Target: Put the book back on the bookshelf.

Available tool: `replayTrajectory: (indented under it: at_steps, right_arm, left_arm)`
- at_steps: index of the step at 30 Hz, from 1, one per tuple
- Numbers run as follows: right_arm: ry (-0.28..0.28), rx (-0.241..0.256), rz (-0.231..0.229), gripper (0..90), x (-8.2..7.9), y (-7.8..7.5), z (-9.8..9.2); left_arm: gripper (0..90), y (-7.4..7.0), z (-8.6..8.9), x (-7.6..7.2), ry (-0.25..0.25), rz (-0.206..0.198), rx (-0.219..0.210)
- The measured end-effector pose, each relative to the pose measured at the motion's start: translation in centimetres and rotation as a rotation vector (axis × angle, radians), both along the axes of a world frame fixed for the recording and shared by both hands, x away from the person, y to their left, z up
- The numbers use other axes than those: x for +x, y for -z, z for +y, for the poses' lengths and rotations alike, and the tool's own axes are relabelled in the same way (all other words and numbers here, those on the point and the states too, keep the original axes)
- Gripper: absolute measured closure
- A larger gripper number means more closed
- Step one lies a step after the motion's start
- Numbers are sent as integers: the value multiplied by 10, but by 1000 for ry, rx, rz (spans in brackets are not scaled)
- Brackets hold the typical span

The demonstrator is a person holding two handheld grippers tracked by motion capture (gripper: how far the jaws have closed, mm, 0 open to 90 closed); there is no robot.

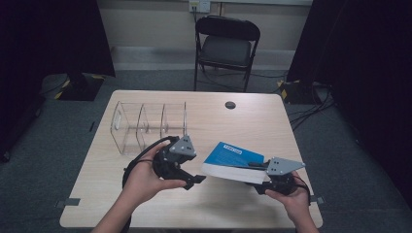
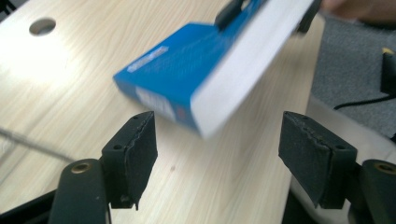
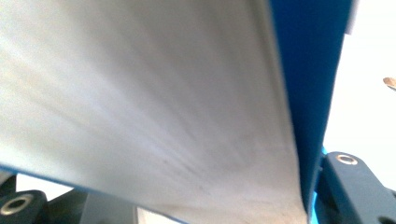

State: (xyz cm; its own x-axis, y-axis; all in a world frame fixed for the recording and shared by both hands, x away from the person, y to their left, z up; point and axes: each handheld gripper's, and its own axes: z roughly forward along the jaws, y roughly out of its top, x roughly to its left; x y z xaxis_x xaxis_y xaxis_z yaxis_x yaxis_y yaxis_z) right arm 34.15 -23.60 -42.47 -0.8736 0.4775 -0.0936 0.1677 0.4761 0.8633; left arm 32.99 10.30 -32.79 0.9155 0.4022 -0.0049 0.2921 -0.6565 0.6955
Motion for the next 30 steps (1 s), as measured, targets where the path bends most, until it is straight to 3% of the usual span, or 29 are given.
replayTrajectory:
  at_steps: [7,8,11,14,16,17,22,24,28,30]
  right_arm:
    - [52,44,78,444,7,-11,0]
    - [63,59,91,453,8,-12,0]
    - [83,88,109,468,12,-17,0]
    - [107,115,128,483,15,-20,-1]
    - [121,128,139,489,18,-23,-2]
    - [130,141,147,493,19,-24,-3]
    - [174,190,171,528,28,-30,-8]
    - [205,221,177,549,34,-33,-11]
    - [228,246,184,574,44,-37,-19]
    - [242,251,183,582,48,-40,-22]
  left_arm:
    - [247,56,5,5,-18,75,15]
    - [249,63,5,6,-17,82,43]
    - [252,86,6,8,-25,119,51]
    - [261,106,7,10,-34,119,83]
    - [260,118,8,10,-46,145,76]
    - [260,124,9,10,-52,131,80]
    - [275,144,7,8,-76,145,79]
    - [282,150,8,9,-82,132,91]
    - [275,155,8,8,-85,111,46]
    - [278,156,9,8,-85,79,61]
